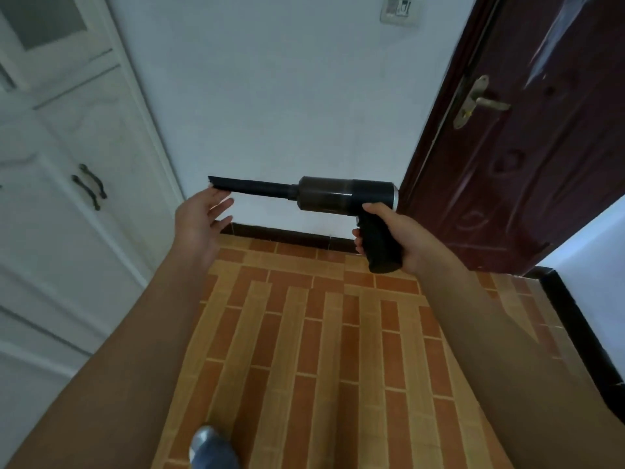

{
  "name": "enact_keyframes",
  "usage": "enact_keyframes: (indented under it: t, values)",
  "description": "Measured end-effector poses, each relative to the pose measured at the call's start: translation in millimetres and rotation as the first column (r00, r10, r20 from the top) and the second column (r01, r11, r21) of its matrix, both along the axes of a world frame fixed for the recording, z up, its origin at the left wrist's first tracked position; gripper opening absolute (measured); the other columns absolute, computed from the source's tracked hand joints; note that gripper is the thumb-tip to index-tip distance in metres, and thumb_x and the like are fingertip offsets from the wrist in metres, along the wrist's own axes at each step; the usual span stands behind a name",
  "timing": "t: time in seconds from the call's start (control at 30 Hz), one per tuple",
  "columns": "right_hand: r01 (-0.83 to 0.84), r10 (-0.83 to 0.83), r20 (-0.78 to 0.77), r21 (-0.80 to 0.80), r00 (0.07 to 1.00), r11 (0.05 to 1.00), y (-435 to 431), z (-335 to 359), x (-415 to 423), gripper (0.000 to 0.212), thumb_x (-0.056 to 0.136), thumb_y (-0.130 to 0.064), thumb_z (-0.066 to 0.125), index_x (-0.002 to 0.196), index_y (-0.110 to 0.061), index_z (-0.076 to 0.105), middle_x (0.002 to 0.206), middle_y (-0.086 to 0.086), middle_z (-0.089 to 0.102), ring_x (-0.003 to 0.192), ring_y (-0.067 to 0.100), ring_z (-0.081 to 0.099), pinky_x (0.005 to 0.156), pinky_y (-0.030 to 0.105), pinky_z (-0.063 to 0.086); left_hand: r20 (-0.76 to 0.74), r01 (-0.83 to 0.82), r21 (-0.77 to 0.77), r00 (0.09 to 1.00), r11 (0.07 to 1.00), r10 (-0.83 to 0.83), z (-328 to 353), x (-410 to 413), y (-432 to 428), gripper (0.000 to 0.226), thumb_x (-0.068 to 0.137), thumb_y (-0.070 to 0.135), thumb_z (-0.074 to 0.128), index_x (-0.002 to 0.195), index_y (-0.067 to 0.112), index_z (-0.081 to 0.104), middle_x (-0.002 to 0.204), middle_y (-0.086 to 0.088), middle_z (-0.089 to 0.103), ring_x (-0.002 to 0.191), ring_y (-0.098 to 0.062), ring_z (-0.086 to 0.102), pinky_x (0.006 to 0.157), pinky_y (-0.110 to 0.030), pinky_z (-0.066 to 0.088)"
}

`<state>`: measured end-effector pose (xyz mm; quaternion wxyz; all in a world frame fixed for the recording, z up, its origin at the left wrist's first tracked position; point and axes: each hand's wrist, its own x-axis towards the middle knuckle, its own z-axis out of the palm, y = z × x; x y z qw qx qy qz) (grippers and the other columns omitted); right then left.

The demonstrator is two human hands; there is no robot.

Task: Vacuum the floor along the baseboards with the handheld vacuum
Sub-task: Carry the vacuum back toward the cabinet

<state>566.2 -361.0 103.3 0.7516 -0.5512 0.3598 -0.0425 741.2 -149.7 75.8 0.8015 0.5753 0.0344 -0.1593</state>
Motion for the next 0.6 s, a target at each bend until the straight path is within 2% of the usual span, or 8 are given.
enact_keyframes:
  t: [0.1, 0.23, 0.33, 0.4, 0.47, 0.53, 0.6]
  values:
    - [-0.051, 0.051, 0.003, -0.009, 0.999, 0.999, -0.9, 3.5, -13.4, 0.035, 0.087, -0.032, 0.064, 0.107, -0.004, 0.062, 0.075, 0.009, 0.069, 0.063, 0.021, 0.066, 0.068, 0.032, 0.056, 0.014, -0.057, 0.008, 0.998, 0.998, 0.056, 5.1, -30.0, 10.8, 0.032, 0.095, 0.012, 0.048, 0.124, 0.004, 0.058, 0.101, 0.001, 0.068, 0.104, -0.015, 0.064, 0.079, -0.026, 0.05]
    - [-0.141, 0.141, 0.005, -0.003, 0.99, 0.99, 9.8, 5.8, -18.3, 0.035, 0.087, -0.032, 0.063, 0.109, -0.005, 0.061, 0.071, 0.009, 0.07, 0.062, 0.02, 0.065, 0.076, 0.036, 0.057, 0.048, -0.143, 0.035, 0.989, 0.989, 0.141, 15.3, -63.3, 35.7, 0.025, 0.096, 0.008, 0.045, 0.115, 0.006, 0.061, 0.1, 0.0, 0.066, 0.106, -0.018, 0.061, 0.092, -0.032, 0.049]
    - [-0.215, 0.215, 0.011, 0.01, 0.977, 0.977, 28.6, 6.8, -13.3, 0.034, 0.087, -0.032, 0.063, 0.108, -0.005, 0.06, 0.072, 0.009, 0.07, 0.061, 0.02, 0.065, 0.062, 0.031, 0.057, 0.065, -0.217, 0.055, 0.975, 0.975, 0.214, 21.6, -79.3, 60.3, 0.022, 0.096, 0.007, 0.041, 0.099, 0.011, 0.063, 0.104, -0.002, 0.064, 0.108, -0.02, 0.06, 0.095, -0.034, 0.047]
    - [-0.263, 0.263, 0.017, 0.01, 0.965, 0.965, 46.0, 9.0, -6.7, 0.031, 0.088, -0.031, 0.062, 0.105, -0.005, 0.061, 0.073, 0.009, 0.068, 0.061, 0.019, 0.063, 0.059, 0.029, 0.056, 0.073, -0.281, 0.066, 0.958, 0.957, 0.276, 25.8, -85.5, 82.0, 0.025, 0.095, 0.006, 0.041, 0.109, 0.006, 0.062, 0.109, -0.005, 0.063, 0.107, -0.021, 0.06, 0.094, -0.035, 0.046]
    - [-0.309, 0.309, 0.021, 0.001, 0.951, 0.951, 65.2, 11.1, 2.4, 0.028, 0.088, -0.031, 0.061, 0.1, -0.005, 0.062, 0.075, 0.01, 0.066, 0.062, 0.019, 0.062, 0.063, 0.03, 0.055, 0.079, -0.348, 0.09, 0.936, 0.933, 0.342, 28.7, -90.8, 107.6, 0.033, 0.095, 0.005, 0.04, 0.124, 0.001, 0.056, 0.113, -0.008, 0.062, 0.108, -0.022, 0.06, 0.093, -0.036, 0.047]
    - [-0.378, 0.379, 0.014, -0.013, 0.925, 0.926, 88.0, 12.9, 10.7, 0.028, 0.088, -0.031, 0.062, 0.098, -0.005, 0.063, 0.078, 0.011, 0.066, 0.063, 0.02, 0.061, 0.067, 0.032, 0.054, 0.073, -0.408, 0.107, 0.912, 0.906, 0.403, 31.2, -99.8, 136.2, 0.035, 0.096, 0.005, 0.04, 0.127, -0.001, 0.054, 0.114, -0.009, 0.062, 0.109, -0.023, 0.06, 0.094, -0.037, 0.047]
    - [-0.453, 0.453, 0.008, -0.025, 0.892, 0.891, 112.3, 14.2, 17.9, 0.025, 0.088, -0.031, 0.061, 0.094, -0.006, 0.064, 0.077, 0.01, 0.066, 0.06, 0.019, 0.061, 0.061, 0.029, 0.054, 0.071, -0.465, 0.116, 0.885, 0.877, 0.46, 33.4, -111.0, 164.9, 0.035, 0.096, 0.006, 0.04, 0.128, -0.001, 0.053, 0.113, -0.008, 0.063, 0.109, -0.023, 0.06, 0.094, -0.037, 0.047]
